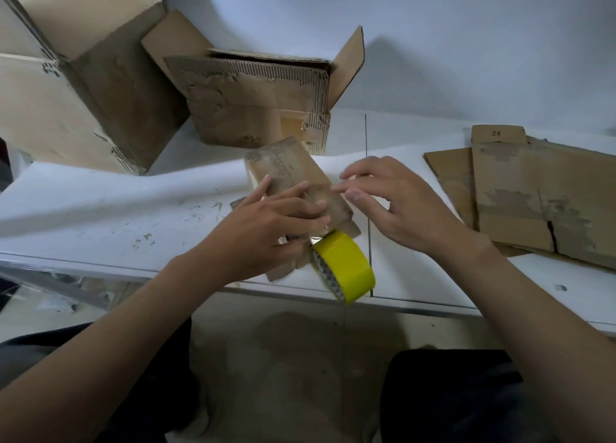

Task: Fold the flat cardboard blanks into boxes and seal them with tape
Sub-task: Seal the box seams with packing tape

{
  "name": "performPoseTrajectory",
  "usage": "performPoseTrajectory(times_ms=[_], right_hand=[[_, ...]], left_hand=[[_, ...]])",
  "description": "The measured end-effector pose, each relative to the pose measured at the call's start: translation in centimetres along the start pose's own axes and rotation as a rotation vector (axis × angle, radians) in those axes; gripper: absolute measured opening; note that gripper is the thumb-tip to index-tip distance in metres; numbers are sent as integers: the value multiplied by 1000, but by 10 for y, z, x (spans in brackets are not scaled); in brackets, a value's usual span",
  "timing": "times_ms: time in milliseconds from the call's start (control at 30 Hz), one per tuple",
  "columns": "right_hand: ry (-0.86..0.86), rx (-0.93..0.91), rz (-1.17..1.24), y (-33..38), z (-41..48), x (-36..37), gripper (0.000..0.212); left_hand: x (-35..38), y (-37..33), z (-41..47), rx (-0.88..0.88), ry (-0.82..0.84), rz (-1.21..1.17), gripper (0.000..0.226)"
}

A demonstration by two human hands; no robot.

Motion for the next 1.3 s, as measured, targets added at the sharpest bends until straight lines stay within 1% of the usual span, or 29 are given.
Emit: performPoseTrajectory(times_ms=[33,100,167,200,267,333,400,433,467,500,567,600,633,700,733,767,833,967,1033,1067,1167,1233,1300], right_hand=[[16,-10,33,5,2,6,41],[104,-40,65,16,6,21,41],[215,-5,77,23,6,39,43],[253,43,88,22,5,47,45],[272,128,105,20,4,56,50],[258,160,71,19,4,60,55],[257,176,6,21,5,63,59],[260,187,-22,23,5,64,61],[262,196,-41,24,5,64,63],[263,197,-52,25,5,65,64],[266,192,-67,27,4,64,68],[267,191,-71,27,5,64,71],[267,195,-68,27,5,63,75],[269,209,-57,26,4,63,80],[274,211,-59,26,4,63,80],[280,208,-68,27,4,65,79],[284,196,-96,27,4,66,73],[290,186,-89,26,4,66,73],[287,168,-109,26,4,65,72],[275,155,-129,27,4,64,72],[216,117,-204,28,1,66,72],[172,91,-225,28,-1,69,75],[163,89,-217,26,-3,72,77]], left_hand=[[-2,0,-2,20,11,-16,50],[-5,-1,-7,66,35,-48,49],[-9,-3,-10,101,13,-111,48],[-13,-2,-12,101,-30,-150,47],[-24,10,-15,68,-149,-179,42],[-35,24,-19,-19,-263,-129,30],[-42,28,-23,-158,-365,-59,15],[-45,27,-26,-263,-410,-44,12],[-44,26,-30,-400,-436,-56,13],[-41,22,-34,-560,-418,-114,17],[-20,10,-44,-867,-246,-370,31],[-9,0,-47,-969,-173,-536,36],[0,-10,-50,-1043,-143,-701,36],[10,-27,-54,-1135,-195,-1003,32],[13,-32,-53,-1150,-238,-1108,32],[13,-35,-52,-1152,-273,-1151,32],[14,-38,-51,-1169,-289,-1160,32],[32,-39,-60,-1310,-132,-1211,27],[36,-38,-62,-1323,-85,-1239,21],[37,-37,-62,-1316,-80,-1245,22],[40,-28,-64,-1327,-96,-1206,37],[42,-22,-66,-1322,-124,-1153,35],[45,-20,-65,-1305,-122,-1152,27]])
Point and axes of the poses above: each hand's wrist, its own z-axis towards the middle knuckle, its own x-axis out of the palm, y = z × x, the point moved 6 cm from there along z, towards the middle knuckle, and after that the axes turned 10 degrees about -y, right-handed, at the moved point
